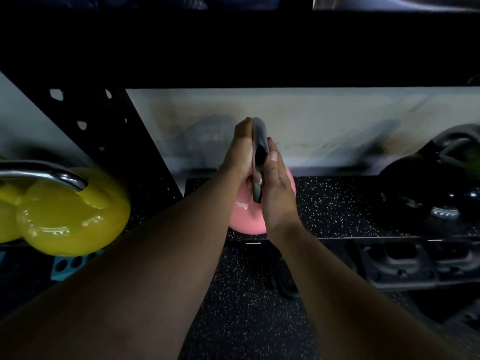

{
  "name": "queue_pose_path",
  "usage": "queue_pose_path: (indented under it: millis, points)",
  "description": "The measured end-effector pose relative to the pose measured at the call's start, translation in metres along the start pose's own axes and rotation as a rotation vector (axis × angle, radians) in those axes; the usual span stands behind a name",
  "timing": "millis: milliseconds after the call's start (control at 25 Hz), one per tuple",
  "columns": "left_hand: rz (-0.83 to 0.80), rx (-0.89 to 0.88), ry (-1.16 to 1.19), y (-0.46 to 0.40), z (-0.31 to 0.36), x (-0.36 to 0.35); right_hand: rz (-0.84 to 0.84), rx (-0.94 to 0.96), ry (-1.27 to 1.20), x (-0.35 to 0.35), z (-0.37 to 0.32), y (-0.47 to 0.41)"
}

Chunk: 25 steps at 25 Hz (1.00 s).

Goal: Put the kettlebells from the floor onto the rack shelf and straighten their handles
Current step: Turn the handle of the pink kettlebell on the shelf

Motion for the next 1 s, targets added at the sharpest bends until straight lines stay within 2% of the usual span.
queue_pose_path:
  millis: [160, 320, 440, 560, 680, 760, 840, 1000]
  points:
    - [0.086, -0.061, -0.101, 0.003, 0.002, 0.007, -0.008, 0.007, 0.076, 0.004, -0.004, 0.001]
    - [0.115, -0.026, -0.357, 0.001, 0.018, 0.015, -0.075, -0.032, 0.151, 0.006, -0.01, 0.001]
    - [0.09, -0.121, -0.69, 0.023, 0.027, 0.033, -0.153, -0.075, 0.238, 0.011, -0.021, 0.0]
    - [0.061, -0.199, -1.176, 0.053, 0.025, 0.064, -0.165, -0.081, 0.492, 0.023, -0.044, -0.004]
    - [0.086, -0.227, -1.498, 0.076, 0.019, 0.096, -0.056, 0.146, 0.967, 0.029, -0.077, -0.006]
    - [0.113, -0.292, -1.552, 0.09, 0.019, 0.113, -0.025, 0.296, 1.194, 0.014, -0.091, 0.002]
    - [0.112, -0.401, -1.515, 0.108, 0.025, 0.125, -0.068, 0.367, 1.291, -0.013, -0.093, 0.011]
    - [-0.016, -0.659, -1.514, 0.162, 0.038, 0.155, -0.166, 0.412, 1.249, -0.103, -0.082, 0.031]
Point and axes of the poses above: each hand's wrist, its own y-axis away from the middle knuckle, its own x-axis out of the back of the hand, z = x × y, the point moved 5 cm from there along -y, towards the middle knuckle, and after that the axes turned 8 degrees about -z, right-handed, at the moved point
